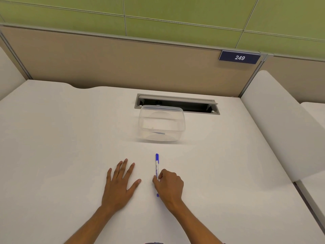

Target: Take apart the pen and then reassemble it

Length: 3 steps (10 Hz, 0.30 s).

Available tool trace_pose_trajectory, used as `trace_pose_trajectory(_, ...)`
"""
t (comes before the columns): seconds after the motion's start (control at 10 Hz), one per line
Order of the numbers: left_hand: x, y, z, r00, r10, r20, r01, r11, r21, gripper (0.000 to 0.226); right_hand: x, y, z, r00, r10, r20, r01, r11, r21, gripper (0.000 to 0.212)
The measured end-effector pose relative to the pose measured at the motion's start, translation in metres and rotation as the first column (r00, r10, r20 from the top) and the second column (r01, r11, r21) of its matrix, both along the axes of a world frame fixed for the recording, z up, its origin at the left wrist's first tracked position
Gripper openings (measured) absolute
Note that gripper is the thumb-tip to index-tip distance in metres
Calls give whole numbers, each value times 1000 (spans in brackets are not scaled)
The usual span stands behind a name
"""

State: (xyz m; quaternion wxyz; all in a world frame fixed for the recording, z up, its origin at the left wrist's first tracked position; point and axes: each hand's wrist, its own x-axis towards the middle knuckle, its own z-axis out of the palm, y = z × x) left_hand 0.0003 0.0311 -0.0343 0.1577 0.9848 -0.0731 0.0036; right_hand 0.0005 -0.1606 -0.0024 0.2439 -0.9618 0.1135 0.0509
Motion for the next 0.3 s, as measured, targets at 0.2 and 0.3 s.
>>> trace_pose_trajectory(0.2, 1, 1, 0, 1000, -10, 16, 10, 1000, -12, 77, 2, 2, 0, 1000, -5, -12, 4, 1000, -8, 29)
trace_pose_trajectory(0.3, 1, -2, 0, 1000, -7, 1, 7, 999, -31, 77, 1, 2, -1, 999, -39, -1, 39, 999, 13, 33)
